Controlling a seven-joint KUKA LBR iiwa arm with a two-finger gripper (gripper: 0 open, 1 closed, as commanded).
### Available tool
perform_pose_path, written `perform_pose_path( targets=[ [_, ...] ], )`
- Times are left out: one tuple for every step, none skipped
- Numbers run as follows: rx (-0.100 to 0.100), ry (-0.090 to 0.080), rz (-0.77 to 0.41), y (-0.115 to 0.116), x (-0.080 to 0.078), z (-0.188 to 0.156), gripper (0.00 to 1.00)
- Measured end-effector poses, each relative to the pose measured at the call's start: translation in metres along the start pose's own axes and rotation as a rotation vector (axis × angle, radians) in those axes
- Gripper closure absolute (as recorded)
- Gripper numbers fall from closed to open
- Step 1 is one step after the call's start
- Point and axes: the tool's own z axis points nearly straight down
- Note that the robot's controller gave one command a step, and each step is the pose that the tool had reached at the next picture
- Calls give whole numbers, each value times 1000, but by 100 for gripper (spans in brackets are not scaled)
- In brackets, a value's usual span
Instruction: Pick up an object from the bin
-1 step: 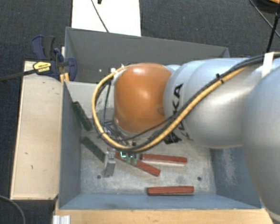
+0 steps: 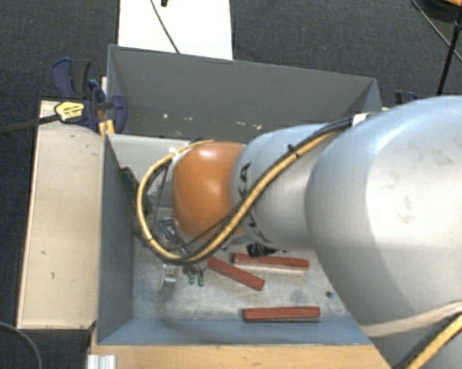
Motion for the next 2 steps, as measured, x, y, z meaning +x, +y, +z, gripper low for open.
perform_pose_path(
  targets=[
    [-7, -14, 25, 3, -14, -108, 0],
    [1, 0, 24, -26, -51, -1, 0]
  ],
)
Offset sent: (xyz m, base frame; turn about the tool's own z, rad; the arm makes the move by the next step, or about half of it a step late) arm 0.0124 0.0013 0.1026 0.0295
